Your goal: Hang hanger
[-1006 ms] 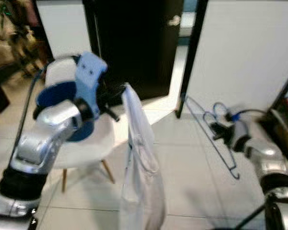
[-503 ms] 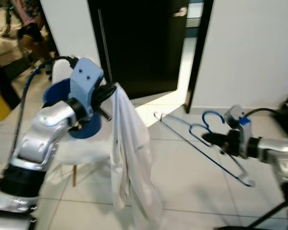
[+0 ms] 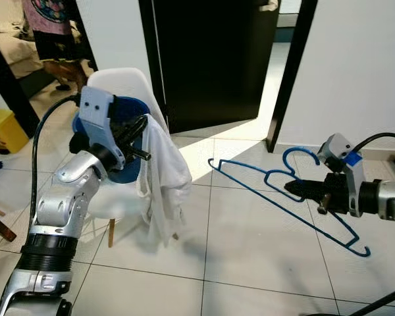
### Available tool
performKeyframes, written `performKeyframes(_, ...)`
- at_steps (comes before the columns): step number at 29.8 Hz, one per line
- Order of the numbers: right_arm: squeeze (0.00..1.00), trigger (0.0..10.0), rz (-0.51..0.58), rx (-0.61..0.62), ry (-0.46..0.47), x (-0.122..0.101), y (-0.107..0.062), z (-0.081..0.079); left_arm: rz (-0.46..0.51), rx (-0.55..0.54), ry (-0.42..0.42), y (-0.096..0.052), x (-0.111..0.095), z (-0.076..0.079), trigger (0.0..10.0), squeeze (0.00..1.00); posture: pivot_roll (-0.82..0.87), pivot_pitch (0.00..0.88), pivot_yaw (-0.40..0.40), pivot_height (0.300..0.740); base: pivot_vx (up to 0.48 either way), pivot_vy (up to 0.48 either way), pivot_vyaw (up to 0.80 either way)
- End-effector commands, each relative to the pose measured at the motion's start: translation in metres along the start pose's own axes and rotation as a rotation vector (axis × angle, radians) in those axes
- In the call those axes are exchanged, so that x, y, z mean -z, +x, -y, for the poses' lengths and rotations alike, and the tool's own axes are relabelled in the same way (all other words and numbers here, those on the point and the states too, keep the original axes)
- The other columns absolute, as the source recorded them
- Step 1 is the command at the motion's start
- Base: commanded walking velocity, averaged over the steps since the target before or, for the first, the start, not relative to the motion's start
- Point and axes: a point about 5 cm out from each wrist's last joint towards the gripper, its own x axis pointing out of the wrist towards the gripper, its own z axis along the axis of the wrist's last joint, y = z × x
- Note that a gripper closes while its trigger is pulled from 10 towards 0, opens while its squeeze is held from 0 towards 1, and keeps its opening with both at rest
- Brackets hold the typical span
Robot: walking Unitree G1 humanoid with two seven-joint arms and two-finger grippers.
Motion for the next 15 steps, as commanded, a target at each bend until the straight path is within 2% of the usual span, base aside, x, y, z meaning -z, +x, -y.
performKeyframes(1, 0.00, 10.0, -0.023, -0.045, -0.010, -0.002, 0.000, -0.007, 0.021, -0.026, -0.009, 0.001, -0.003, -0.007, 10.0, 0.00, -0.12, 0.000, 0.036, 0.740, 0.000, 0.000, 0.00)
performKeyframes(3, 0.00, 10.0, -0.086, -0.121, -0.030, 0.000, -0.001, -0.022, -0.015, -0.095, -0.010, 0.004, 0.000, -0.016, 10.0, 0.00, -0.12, 0.000, 0.035, 0.740, 0.000, 0.000, 0.00)
performKeyframes(5, 0.00, 10.0, -0.104, -0.145, -0.033, 0.000, -0.002, -0.027, -0.028, -0.119, -0.007, 0.005, 0.000, -0.018, 10.0, 0.00, -0.12, 0.000, 0.036, 0.740, 0.000, 0.000, 0.00)
performKeyframes(7, 0.00, 10.0, -0.113, -0.199, -0.037, -0.005, 0.001, -0.040, -0.091, -0.241, -0.045, 0.007, 0.007, -0.026, 10.0, 0.00, -0.12, 0.000, 0.035, 0.740, 0.000, 0.000, 0.00)
performKeyframes(8, 0.00, 10.0, -0.113, -0.199, -0.037, -0.005, 0.001, -0.040, -0.091, -0.241, -0.045, 0.007, 0.007, -0.026, 10.0, 0.00, -0.12, 0.000, 0.035, 0.740, 0.000, 0.000, 0.00)
performKeyframes(9, 0.00, 10.0, -0.115, -0.211, -0.040, -0.007, 0.003, -0.045, -0.120, -0.292, -0.070, 0.008, 0.011, -0.029, 10.0, 0.00, -0.12, 0.000, 0.035, 0.740, 0.000, 0.000, 0.00)
performKeyframes(11, 0.00, 10.0, -0.115, -0.211, -0.040, -0.007, 0.003, -0.045, -0.120, -0.292, -0.070, 0.008, 0.011, -0.029, 10.0, 0.00, -0.12, 0.000, 0.035, 0.740, 0.000, 0.000, 0.00)
performKeyframes(12, 0.00, 10.0, -0.115, -0.220, -0.039, -0.010, 0.005, -0.050, -0.156, -0.336, -0.119, 0.009, 0.016, -0.031, 10.0, 0.00, -0.12, 0.000, 0.036, 0.740, 0.000, 0.000, 0.00)
performKeyframes(13, 0.00, 10.0, -0.115, -0.220, -0.039, -0.010, 0.005, -0.050, -0.156, -0.336, -0.119, 0.009, 0.016, -0.031, 10.0, 0.00, -0.12, 0.000, 0.036, 0.740, 0.000, 0.000, 0.00)
performKeyframes(15, 0.00, 10.0, -0.088, -0.233, -0.047, -0.019, 0.014, -0.059, -0.267, -0.396, -0.218, 0.012, 0.029, -0.033, 10.0, 0.00, -0.12, 0.000, 0.038, 0.740, 0.000, 0.000, 0.00)
